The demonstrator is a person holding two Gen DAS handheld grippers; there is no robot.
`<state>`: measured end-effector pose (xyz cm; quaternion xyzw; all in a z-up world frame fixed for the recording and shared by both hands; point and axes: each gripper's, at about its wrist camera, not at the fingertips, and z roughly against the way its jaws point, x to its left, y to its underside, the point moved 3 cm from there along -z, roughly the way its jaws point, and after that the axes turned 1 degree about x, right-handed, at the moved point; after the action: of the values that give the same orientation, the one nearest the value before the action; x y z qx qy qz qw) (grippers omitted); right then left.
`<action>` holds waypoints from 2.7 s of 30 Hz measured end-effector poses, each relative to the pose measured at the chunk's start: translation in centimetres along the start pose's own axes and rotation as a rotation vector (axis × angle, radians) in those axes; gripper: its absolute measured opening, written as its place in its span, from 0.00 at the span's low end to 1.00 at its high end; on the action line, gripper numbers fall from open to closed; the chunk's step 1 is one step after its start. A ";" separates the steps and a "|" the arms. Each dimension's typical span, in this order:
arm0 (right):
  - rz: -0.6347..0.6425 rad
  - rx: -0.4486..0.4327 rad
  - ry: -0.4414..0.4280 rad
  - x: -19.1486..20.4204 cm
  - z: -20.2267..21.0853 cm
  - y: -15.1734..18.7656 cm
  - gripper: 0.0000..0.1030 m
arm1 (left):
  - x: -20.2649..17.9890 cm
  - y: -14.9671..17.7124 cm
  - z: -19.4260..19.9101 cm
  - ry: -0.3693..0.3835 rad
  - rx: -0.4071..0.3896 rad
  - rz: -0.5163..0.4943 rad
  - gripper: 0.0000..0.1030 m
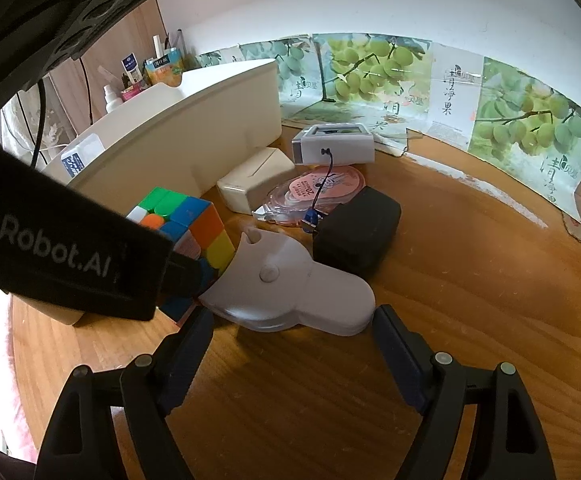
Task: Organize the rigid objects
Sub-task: 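Grasp the Rubik's cube with left tool while right tool grasps the white plastic piece, then lift the Rubik's cube and white piece with both tools toward the tray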
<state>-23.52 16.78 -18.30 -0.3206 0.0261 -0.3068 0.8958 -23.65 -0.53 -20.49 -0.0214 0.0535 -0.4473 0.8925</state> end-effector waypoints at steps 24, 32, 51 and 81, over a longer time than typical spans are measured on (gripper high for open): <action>0.007 0.025 0.082 0.5 -1.3 -1.1 0.87 | 3.0 -0.2 6.9 0.039 -0.104 -0.005 0.59; -0.006 0.021 0.146 1.0 -2.1 -1.5 0.93 | 3.7 -0.3 8.8 0.066 -0.136 -0.013 0.59; -0.048 0.013 0.214 0.6 -2.5 -1.8 0.92 | 4.5 0.2 10.6 0.054 -0.178 -0.011 0.59; -0.168 -0.031 0.186 3.8 3.3 -1.6 0.91 | 8.8 1.2 12.7 0.107 -0.213 -0.119 0.59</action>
<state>-20.48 15.45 -14.14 -0.3057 0.0868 -0.4089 0.8555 -16.05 -6.96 -8.61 -0.0953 0.1470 -0.4918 0.8529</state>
